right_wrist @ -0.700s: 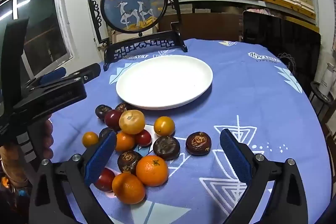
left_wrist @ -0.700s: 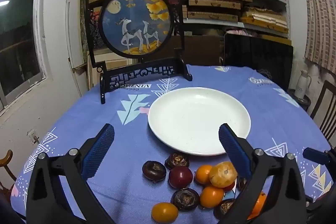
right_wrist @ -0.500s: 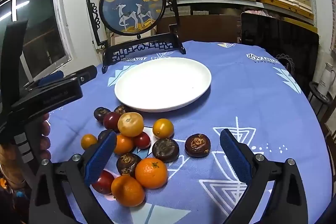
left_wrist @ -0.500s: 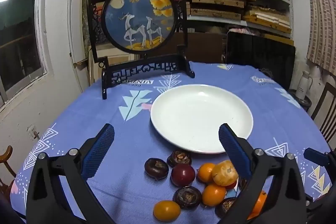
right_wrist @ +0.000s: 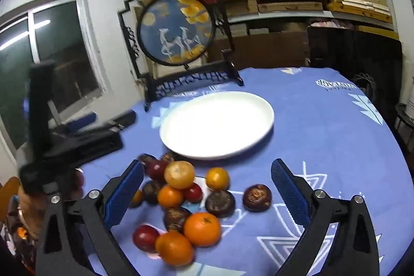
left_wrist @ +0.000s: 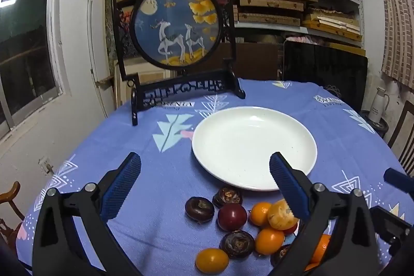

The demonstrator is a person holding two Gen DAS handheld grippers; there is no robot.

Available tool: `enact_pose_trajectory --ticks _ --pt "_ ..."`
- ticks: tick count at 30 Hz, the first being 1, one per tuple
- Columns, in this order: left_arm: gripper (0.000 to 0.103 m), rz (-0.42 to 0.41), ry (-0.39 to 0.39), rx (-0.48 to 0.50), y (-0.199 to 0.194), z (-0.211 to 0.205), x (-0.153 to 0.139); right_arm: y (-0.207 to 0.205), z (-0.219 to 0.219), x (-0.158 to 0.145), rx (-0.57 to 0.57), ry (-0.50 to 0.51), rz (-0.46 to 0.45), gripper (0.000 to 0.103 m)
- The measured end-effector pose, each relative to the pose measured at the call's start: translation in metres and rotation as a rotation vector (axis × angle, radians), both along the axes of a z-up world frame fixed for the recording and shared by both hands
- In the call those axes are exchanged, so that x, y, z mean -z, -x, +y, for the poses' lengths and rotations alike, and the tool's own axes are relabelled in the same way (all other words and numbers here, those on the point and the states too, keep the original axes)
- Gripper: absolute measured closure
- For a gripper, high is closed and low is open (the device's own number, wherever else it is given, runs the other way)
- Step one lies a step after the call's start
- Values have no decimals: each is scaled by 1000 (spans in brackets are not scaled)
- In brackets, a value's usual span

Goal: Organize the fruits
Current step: 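Move both tools toward the fruit pile beside the white plate, then grasp a mandarin orange with the right tool while the left tool grasps a red plum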

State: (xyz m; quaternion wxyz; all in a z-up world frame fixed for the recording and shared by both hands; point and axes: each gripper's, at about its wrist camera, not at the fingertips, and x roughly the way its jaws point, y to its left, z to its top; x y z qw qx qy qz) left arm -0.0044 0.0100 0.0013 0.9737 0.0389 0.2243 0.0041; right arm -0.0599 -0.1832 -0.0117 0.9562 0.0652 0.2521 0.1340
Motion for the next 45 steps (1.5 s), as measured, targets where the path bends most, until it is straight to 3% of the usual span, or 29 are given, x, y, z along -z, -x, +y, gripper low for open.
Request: enact_pose_trajectory --ticks 3,5,9,11,13,17,21,24,31,33,34,35,36,39,45 --pt "5 2 7 15 1 4 0 20 -3 -20 12 -19 -112 4" --pt "5 15 2 23 1 10 1 28 -8 -26 -21 -46 -133 4" --pt "5 34 -20 31 7 22 2 10 -12 7 -139 -49 148 4" --pt "5 35 -24 43 13 29 3 9 -14 24 -149 -39 228 4" --pt "5 55 -24 64 17 36 5 14 -13 33 -141 23 246 4" --pt "5 88 -20 93 25 43 10 40 -4 40 -161 191 183 4" --pt "5 125 -4 114 29 46 16 53 14 53 -237 199 236 5" --pt "5 130 -14 131 33 41 18 43 29 55 -304 154 295 15" --pt "5 124 -37 165 46 39 17 36 49 65 -349 101 355 18" --pt "5 126 -40 182 49 38 18 32 49 70 -358 89 387 39" --pt "5 128 -44 191 50 36 19 27 48 70 -349 92 392 42" --pt "5 130 -48 197 50 35 19 24 46 71 -338 96 390 55" --pt "5 133 -54 207 51 33 21 22 45 73 -332 93 393 61" --pt "5 155 -68 235 53 27 25 22 35 73 -346 48 405 61" --pt "5 219 -134 366 66 -1 42 38 17 64 -334 83 367 61"
